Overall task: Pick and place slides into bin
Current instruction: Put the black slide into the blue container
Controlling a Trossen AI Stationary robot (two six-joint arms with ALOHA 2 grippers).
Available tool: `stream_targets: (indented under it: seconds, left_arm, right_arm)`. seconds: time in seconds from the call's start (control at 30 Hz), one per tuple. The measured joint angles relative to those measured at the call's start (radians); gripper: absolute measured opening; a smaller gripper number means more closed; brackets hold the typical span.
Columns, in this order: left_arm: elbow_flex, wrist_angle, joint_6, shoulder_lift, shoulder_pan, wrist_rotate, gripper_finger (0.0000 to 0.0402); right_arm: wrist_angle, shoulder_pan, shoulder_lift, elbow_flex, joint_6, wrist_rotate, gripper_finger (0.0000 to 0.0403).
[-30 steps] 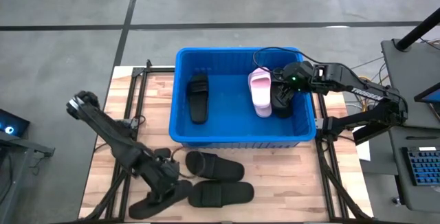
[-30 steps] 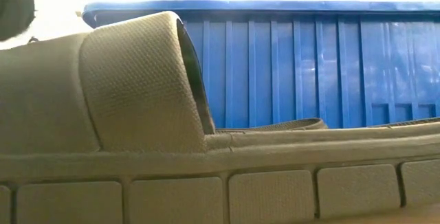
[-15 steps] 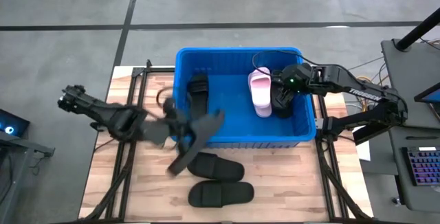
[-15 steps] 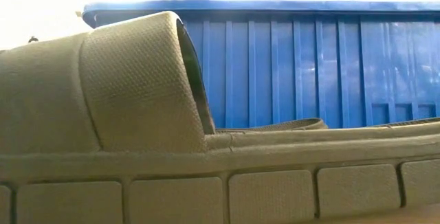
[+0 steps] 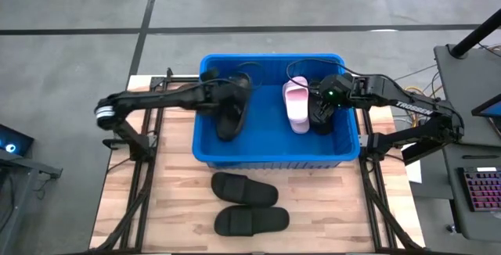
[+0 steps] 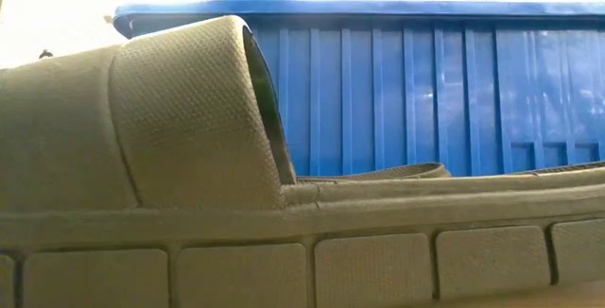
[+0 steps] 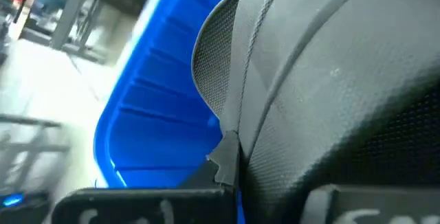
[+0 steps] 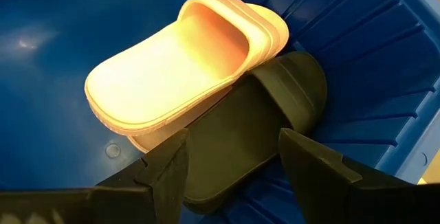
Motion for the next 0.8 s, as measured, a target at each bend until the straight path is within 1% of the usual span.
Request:
stream_targets:
  seconds: [0.1, 0.2, 0.27, 0.33, 0.47, 0.53, 0.7, 0.8]
  left_arm:
    - [0.000, -0.004, 0.078, 0.063, 0.047, -0.002, 0.0001]
    - [-0.001, -0.014, 0.098, 0.123, 0.078, -0.030, 0.0001]
    - [-0.002, -0.019, 0.097, 0.154, 0.090, -0.056, 0.0001]
    - [-0.002, -0.022, 0.098, 0.176, 0.097, -0.103, 0.0001]
    - [-0.003, -0.055, 0.098, 0.197, 0.110, -0.177, 0.0001]
    - [-0.004, -0.073, 0.087, 0.199, 0.119, -0.175, 0.0001]
    - [-0.005, -0.147, -0.030, 0.198, 0.145, -0.165, 0.0001]
    - [-0.012, -0.151, -0.045, 0.197, 0.163, -0.132, 0.0001]
  right_arm:
    - [0.000, 0.000, 0.000, 0.000, 0.000, 0.000, 0.0215]
    - [0.001, 0.000, 0.000, 0.000, 0.000, 0.000, 0.0215]
    - [0.001, 0.000, 0.000, 0.000, 0.001, 0.000, 0.0215]
    - [0.001, 0.000, 0.000, 0.000, 0.001, 0.000, 0.0215]
    - [0.001, 0.000, 0.000, -0.001, 0.001, 0.000, 0.0215]
    - [0.001, 0.000, 0.000, -0.001, 0.001, 0.000, 0.0215]
    - [0.001, 0.000, 0.000, -0.001, 0.001, 0.000, 0.0215]
    - [0.001, 0.000, 0.000, -0.001, 0.000, 0.000, 0.0215]
